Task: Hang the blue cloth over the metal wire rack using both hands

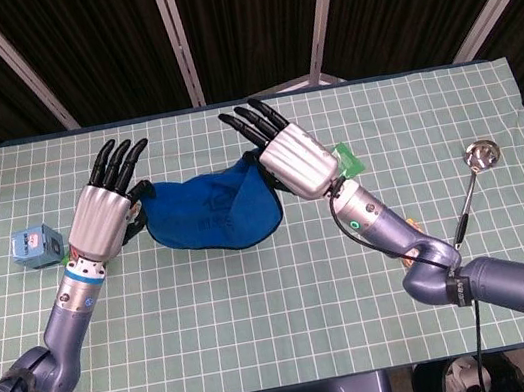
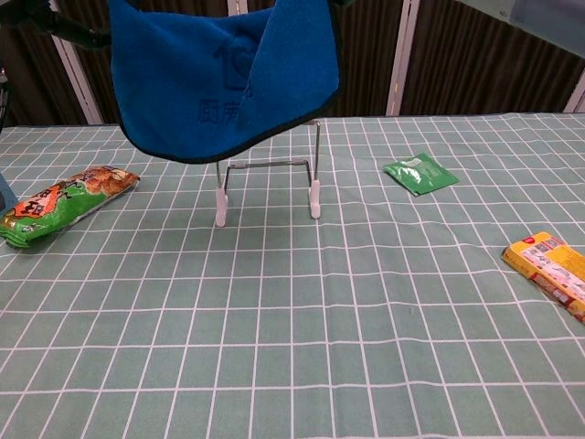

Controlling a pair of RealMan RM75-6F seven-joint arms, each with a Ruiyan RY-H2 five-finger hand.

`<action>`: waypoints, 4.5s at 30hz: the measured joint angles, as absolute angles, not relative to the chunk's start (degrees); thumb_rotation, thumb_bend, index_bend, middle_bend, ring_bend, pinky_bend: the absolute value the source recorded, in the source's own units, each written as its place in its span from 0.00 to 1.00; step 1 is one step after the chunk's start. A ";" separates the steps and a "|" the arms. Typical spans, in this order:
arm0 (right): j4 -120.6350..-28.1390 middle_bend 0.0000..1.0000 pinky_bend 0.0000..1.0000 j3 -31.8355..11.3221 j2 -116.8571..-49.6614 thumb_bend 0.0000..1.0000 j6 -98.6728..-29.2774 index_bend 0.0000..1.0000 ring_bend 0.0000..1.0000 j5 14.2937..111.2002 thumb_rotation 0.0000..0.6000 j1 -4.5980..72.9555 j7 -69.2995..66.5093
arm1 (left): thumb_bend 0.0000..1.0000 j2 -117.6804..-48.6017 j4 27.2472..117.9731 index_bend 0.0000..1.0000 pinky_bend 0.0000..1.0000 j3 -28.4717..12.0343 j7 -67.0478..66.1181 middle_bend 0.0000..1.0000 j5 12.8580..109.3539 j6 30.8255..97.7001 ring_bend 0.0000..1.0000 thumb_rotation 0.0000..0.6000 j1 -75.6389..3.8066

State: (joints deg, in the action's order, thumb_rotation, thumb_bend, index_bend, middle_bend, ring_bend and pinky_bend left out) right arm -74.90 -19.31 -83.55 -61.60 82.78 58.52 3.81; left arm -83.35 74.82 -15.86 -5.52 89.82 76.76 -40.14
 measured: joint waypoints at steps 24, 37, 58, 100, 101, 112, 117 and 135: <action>-48.07 0.04 0.01 -17.74 -97.54 0.63 -52.08 0.64 0.00 76.28 1.00 63.11 -5.60 | 0.53 -95.51 53.33 0.81 0.00 -16.41 0.51 0.00 82.27 66.52 0.00 1.00 -47.67; -36.06 0.04 0.01 -13.39 -103.48 0.63 -50.77 0.64 0.00 79.53 1.00 62.43 -15.26 | 0.53 -101.72 44.25 0.82 0.00 -13.50 5.60 0.00 82.25 64.96 0.00 1.00 -48.85; -31.61 0.04 0.01 -11.13 -105.99 0.60 -51.44 0.64 0.00 81.79 1.00 61.63 -18.28 | 0.53 -104.13 38.99 0.82 0.00 -11.75 8.78 0.00 81.79 64.19 0.00 1.00 -48.37; -29.23 0.04 0.00 -9.00 -105.18 0.32 -51.26 0.04 0.00 83.29 1.00 59.14 -22.50 | 0.46 -105.69 36.40 0.40 0.00 -10.76 9.91 0.00 81.33 63.43 0.00 1.00 -48.29; -29.41 0.04 0.00 -9.02 -105.04 0.32 -51.37 0.04 0.00 83.30 1.00 59.08 -22.40 | 0.38 -105.65 36.44 0.23 0.00 -10.74 9.89 0.00 81.30 63.33 0.00 1.00 -48.26; -31.82 0.04 0.00 -9.17 -103.04 0.32 -52.95 0.05 0.00 83.19 1.00 57.85 -21.04 | 0.06 -102.94 41.39 0.00 0.00 -12.06 6.17 0.00 78.44 61.31 0.00 1.00 -47.21; -34.43 0.04 0.00 -9.02 -101.14 0.32 -54.85 0.05 0.00 83.47 1.00 56.71 -19.88 | 0.06 -100.38 44.68 0.00 0.00 -12.38 5.25 0.00 78.18 63.15 0.00 1.00 -45.86; -67.01 0.00 0.00 -6.91 -80.54 0.00 -69.64 0.00 0.00 83.54 1.00 43.22 -8.79 | 0.00 -78.06 76.78 0.00 0.00 -8.79 -0.95 0.00 78.04 75.20 0.00 1.00 -30.98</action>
State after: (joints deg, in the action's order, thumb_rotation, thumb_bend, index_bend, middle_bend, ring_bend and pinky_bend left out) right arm -67.01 -6.91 -80.54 -69.64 83.54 43.22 -8.79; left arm -78.06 76.78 -8.79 -0.95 78.04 75.20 -30.98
